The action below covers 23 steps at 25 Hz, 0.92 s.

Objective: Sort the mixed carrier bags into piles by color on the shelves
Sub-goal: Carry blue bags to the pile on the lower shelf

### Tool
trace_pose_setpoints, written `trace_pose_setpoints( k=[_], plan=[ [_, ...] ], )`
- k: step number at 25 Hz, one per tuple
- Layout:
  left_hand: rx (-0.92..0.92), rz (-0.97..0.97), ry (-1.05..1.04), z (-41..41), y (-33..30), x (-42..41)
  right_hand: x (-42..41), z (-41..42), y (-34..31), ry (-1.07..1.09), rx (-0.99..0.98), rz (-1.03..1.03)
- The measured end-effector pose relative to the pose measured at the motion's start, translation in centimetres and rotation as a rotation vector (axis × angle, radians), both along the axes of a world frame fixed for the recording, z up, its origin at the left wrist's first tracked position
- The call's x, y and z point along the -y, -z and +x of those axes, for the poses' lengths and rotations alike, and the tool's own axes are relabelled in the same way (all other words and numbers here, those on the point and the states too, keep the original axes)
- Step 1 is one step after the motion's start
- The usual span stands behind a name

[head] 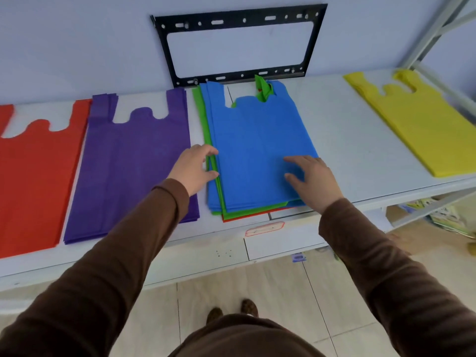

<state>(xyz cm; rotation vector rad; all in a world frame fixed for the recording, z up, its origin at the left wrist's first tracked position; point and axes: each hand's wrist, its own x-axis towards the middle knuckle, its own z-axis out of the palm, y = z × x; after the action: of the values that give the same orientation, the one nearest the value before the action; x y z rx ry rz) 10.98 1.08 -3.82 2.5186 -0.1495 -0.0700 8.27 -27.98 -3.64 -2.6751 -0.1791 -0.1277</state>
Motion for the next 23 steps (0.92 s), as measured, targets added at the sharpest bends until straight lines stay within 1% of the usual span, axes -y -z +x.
trace_pose_setpoints(
  k=[2, 3, 6, 8, 11, 18, 20, 21, 23],
  plan=[
    [0.024, 0.001, 0.007, -0.2, 0.2, -0.1, -1.3, -0.5, 0.0, -0.036, 0.041, -0.003],
    [0.029, 0.004, 0.012, -0.4, 0.3, -0.1, -2.3, -0.9, -0.1, -0.089, 0.047, 0.025],
    [0.033, 0.020, 0.030, -0.7, 0.4, 0.0, -5.5, -2.1, 0.1, -0.288, -0.052, 0.119],
    [0.040, 0.025, 0.046, -0.8, 0.3, 0.0, -6.5, -2.3, 0.6, -0.345, -0.114, 0.062],
    [0.033, 0.037, 0.049, -1.1, 0.3, -0.3, -6.6, -2.4, 1.2, -0.361, -0.134, -0.039],
    [0.024, -0.015, 0.025, -2.2, -0.2, -0.4, -6.6, -2.5, 2.5, -0.326, -0.063, 0.017],
    [0.033, -0.038, 0.013, -2.4, -0.4, -0.4, -6.7, -2.5, 2.8, -0.290, -0.041, 0.073],
    [0.041, -0.058, 0.000, -2.5, -0.6, -0.4, -6.8, -2.5, 2.6, -0.269, -0.045, 0.141],
    [0.047, -0.119, -0.034, -2.6, -0.8, -0.4, -6.6, -2.3, 1.8, -0.229, -0.109, 0.359]
  ],
)
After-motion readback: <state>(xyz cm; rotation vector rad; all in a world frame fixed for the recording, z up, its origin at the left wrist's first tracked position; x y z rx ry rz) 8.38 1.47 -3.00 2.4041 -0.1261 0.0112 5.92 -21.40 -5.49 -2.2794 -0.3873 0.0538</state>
